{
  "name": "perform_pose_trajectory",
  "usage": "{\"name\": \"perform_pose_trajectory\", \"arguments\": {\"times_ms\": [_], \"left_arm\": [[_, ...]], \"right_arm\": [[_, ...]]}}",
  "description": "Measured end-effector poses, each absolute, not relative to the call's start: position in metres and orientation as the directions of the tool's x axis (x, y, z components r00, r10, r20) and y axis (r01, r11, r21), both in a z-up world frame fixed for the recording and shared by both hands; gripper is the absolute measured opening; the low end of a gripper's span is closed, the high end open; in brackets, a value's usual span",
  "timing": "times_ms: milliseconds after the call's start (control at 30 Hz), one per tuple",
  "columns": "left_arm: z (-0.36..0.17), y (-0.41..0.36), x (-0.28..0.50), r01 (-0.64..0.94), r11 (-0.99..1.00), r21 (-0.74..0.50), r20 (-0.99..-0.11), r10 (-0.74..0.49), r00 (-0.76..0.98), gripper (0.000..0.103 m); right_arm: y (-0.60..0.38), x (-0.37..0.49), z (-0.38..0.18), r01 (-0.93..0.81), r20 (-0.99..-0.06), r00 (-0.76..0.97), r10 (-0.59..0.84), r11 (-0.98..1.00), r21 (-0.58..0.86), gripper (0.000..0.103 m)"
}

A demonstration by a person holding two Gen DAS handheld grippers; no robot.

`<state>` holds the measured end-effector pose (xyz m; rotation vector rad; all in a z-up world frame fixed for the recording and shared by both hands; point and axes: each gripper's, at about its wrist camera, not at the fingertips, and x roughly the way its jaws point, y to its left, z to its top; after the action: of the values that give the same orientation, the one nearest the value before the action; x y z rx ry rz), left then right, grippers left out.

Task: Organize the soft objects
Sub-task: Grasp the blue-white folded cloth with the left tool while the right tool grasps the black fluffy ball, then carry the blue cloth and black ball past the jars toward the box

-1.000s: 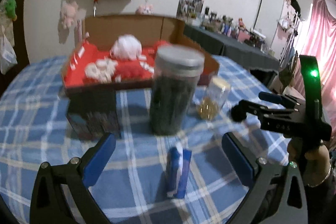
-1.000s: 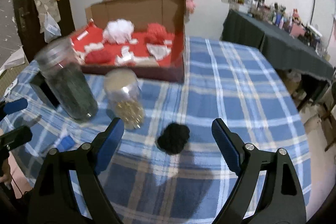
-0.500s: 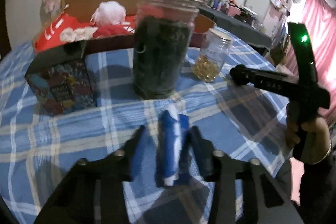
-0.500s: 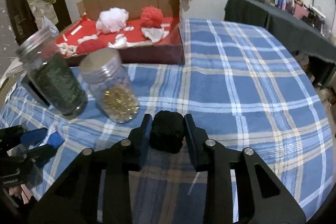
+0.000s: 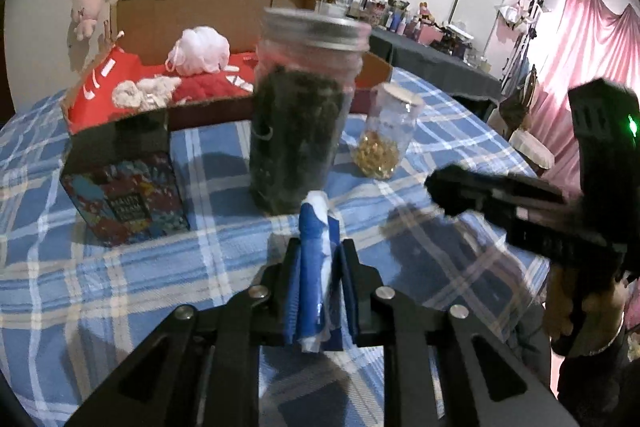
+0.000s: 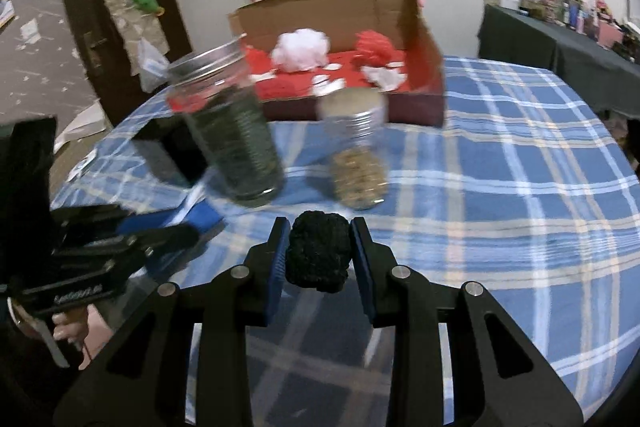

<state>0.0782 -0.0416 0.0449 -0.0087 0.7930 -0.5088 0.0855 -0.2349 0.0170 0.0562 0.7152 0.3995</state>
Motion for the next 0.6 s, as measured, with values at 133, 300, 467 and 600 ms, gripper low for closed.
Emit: {"name": "perform_pose_trajectory", "arguments": {"times_ms": [133,300,467,600], "left_arm": [[0.049,-0.039,0.079,0.433,0.880,-0.196,-0.670,-0.443,0.596,0.020],[0.050,-0.038,0.080,0.436,0.878,-0.200,-0.667,-0.448,0.595,0.020],[0.050,-0.035,0.081,0.428,0.879,-0.208,-0.667,-0.448,0.596,0.020],[0.050,-0.029,0.081,0.418,0.882,-0.218,-0.664,-0.448,0.598,0.020]], "right_arm": [[-0.219,0.081,0.014,-0.372,-0.630,0.665,0.401,0.909,0.186,0.029],[-0.210,0.081,0.012,-0.383,-0.634,0.659,0.406,0.906,0.182,0.029],[-0.211,0.084,0.009,-0.379,-0.642,0.653,0.402,0.907,0.182,0.029],[-0.212,0.085,0.009,-0.376,-0.641,0.654,0.402,0.908,0.185,0.029]]}}
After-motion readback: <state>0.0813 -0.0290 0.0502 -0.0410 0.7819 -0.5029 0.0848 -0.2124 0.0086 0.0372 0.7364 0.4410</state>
